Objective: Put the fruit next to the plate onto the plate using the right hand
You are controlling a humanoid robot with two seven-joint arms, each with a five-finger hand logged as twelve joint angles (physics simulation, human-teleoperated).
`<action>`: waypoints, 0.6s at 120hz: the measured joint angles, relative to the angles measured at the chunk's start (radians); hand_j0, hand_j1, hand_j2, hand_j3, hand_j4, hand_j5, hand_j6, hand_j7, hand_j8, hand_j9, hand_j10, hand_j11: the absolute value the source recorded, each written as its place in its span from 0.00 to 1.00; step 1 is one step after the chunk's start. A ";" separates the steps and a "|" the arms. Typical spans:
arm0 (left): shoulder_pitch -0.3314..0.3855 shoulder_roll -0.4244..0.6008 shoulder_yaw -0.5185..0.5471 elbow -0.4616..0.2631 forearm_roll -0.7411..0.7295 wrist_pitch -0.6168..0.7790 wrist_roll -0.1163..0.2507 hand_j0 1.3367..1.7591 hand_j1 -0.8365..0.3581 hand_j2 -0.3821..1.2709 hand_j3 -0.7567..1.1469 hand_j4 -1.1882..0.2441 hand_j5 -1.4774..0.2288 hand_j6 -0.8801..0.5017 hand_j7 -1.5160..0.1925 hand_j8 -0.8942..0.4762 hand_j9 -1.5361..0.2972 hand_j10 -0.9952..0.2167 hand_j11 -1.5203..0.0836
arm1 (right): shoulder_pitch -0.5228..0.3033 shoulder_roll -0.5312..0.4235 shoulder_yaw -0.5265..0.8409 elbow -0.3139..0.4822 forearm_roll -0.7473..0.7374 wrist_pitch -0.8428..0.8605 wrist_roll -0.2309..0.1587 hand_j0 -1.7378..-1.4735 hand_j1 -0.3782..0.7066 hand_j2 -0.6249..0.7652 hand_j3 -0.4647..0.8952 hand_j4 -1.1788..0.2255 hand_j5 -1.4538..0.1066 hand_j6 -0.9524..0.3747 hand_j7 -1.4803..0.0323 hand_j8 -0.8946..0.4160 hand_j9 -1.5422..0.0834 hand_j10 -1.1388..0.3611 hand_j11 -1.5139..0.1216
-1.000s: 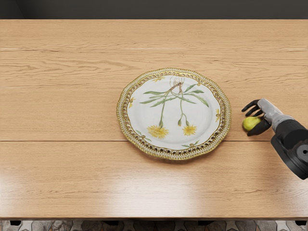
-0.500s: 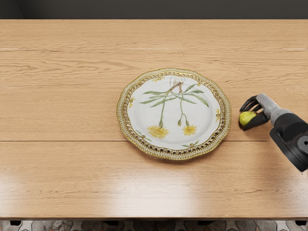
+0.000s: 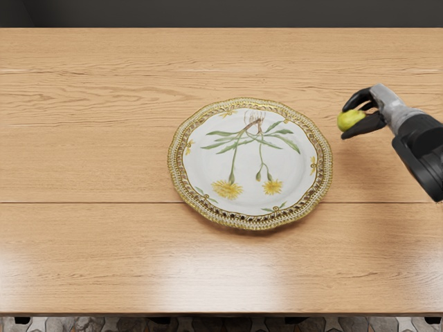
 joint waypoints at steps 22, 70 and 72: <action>0.000 0.000 0.000 0.000 0.000 0.000 0.000 0.76 0.99 0.23 0.40 0.83 0.87 0.63 0.89 0.65 0.84 0.82 0.95 | 0.057 0.061 0.002 0.000 0.029 0.001 0.000 0.31 0.61 0.69 0.34 0.27 0.17 0.39 0.25 0.40 0.24 0.31 0.20; 0.000 0.000 0.000 0.000 0.000 0.000 0.000 0.76 0.99 0.23 0.40 0.83 0.87 0.64 0.89 0.65 0.84 0.82 0.95 | 0.062 0.241 -0.020 0.000 0.033 0.003 -0.003 0.31 0.61 0.71 0.34 0.26 0.16 0.40 0.25 0.40 0.23 0.29 0.20; 0.000 0.000 0.000 0.000 0.000 0.000 0.000 0.76 0.99 0.23 0.40 0.83 0.87 0.64 0.89 0.65 0.84 0.82 0.95 | 0.061 0.246 -0.022 0.000 0.033 0.003 -0.003 0.31 0.61 0.71 0.34 0.26 0.16 0.40 0.24 0.40 0.23 0.29 0.20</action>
